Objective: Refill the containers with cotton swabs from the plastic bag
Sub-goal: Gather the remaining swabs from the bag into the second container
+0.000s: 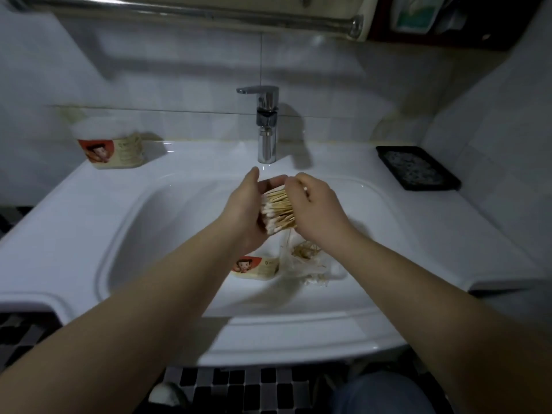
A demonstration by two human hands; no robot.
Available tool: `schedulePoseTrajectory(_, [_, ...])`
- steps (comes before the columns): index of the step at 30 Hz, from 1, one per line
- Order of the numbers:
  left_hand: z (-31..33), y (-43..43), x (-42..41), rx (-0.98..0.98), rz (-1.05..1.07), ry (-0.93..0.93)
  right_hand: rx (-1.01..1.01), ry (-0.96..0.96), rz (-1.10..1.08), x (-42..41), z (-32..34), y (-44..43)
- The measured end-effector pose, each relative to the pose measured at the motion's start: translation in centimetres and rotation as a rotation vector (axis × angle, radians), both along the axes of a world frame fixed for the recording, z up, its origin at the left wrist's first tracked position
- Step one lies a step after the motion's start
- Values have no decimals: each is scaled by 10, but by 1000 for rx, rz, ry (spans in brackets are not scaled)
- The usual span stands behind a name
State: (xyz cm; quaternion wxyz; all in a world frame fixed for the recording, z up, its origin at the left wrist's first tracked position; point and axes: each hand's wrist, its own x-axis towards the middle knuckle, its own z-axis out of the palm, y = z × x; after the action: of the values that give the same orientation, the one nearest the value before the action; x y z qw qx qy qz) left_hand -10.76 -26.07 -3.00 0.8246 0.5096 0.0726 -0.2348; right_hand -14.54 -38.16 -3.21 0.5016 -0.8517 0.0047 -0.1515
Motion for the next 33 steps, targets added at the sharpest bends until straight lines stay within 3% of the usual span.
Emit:
schedulePoseTrajectory(5, [7,2,-7,12,133,-66,28,26,0,-3,7,19])
schedulePoseTrajectory(11, [21,22,1,122,92,-188,169,113,84,10,15,28])
schedulePoseTrajectory(17, [-4,51,31,569,49,-273,-186,201,12,30,-3,26])
schedulePoseTrajectory(22, [-50,74,44,801,-6,-238,-364,313,38,33,-27,17])
schedulePoseTrajectory(27, [-65,77,54,822,-209,-124,-468,379,68,36,-38,17])
schedulePoseTrajectory(33, [-76,75,59,888,-293,-185,-590,439,122,35,-39,18])
